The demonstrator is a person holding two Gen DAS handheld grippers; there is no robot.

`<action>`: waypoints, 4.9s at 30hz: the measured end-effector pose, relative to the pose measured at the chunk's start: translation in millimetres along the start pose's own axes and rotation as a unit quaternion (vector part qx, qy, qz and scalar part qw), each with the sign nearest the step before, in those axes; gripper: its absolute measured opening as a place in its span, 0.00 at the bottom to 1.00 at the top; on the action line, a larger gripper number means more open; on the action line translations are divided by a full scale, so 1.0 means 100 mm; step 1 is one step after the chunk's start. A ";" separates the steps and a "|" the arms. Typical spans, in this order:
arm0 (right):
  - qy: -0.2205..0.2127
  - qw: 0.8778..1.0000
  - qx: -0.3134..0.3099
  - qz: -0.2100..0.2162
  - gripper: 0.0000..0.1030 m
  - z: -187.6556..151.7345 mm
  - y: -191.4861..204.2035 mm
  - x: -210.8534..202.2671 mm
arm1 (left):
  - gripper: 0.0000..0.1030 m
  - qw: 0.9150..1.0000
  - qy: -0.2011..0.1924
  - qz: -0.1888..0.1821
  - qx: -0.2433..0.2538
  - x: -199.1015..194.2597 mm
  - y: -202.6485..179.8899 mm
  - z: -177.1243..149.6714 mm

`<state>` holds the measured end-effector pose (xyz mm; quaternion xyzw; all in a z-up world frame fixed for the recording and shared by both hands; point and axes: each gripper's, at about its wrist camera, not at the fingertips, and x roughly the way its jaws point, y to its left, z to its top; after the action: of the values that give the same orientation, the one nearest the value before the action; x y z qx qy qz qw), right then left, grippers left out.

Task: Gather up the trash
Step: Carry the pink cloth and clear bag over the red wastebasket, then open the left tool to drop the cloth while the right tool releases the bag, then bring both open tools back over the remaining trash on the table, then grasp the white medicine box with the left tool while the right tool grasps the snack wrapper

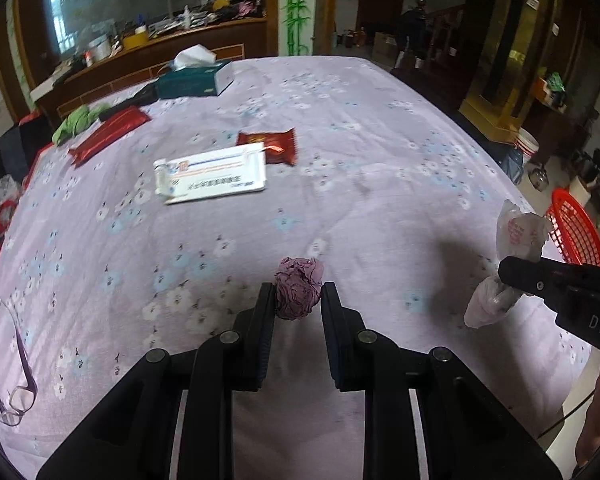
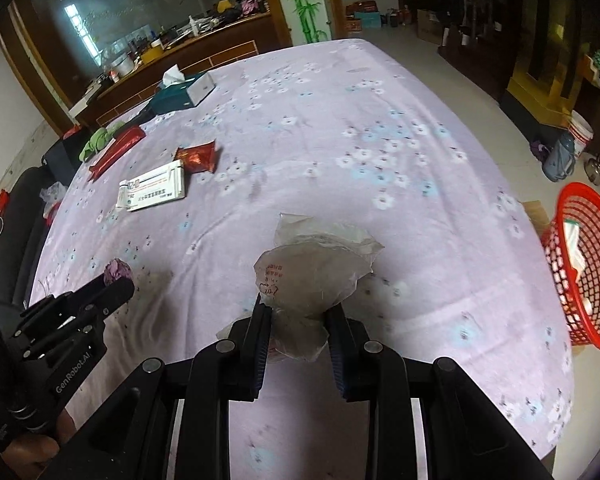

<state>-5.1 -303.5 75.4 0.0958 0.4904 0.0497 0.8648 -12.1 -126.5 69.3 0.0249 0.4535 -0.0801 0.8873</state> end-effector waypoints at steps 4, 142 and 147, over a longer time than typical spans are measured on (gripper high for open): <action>-0.008 1.000 0.009 -0.001 0.28 -0.05 -0.16 -0.13 | 0.21 1.000 -0.003 -0.003 0.014 -0.07 -0.20 0.01; 0.041 0.989 -0.068 0.127 0.45 1.34 0.92 0.83 | 0.04 0.973 -0.005 -0.116 -0.200 0.19 1.85 0.33; 0.039 0.987 -0.065 0.144 0.47 1.71 1.13 1.37 | 0.04 0.974 0.000 -0.100 -0.204 0.05 1.87 0.10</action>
<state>212.5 -188.3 70.6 0.1065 0.5010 0.2090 0.8331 29.7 56.1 65.8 -0.2022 0.4604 -0.0739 0.8612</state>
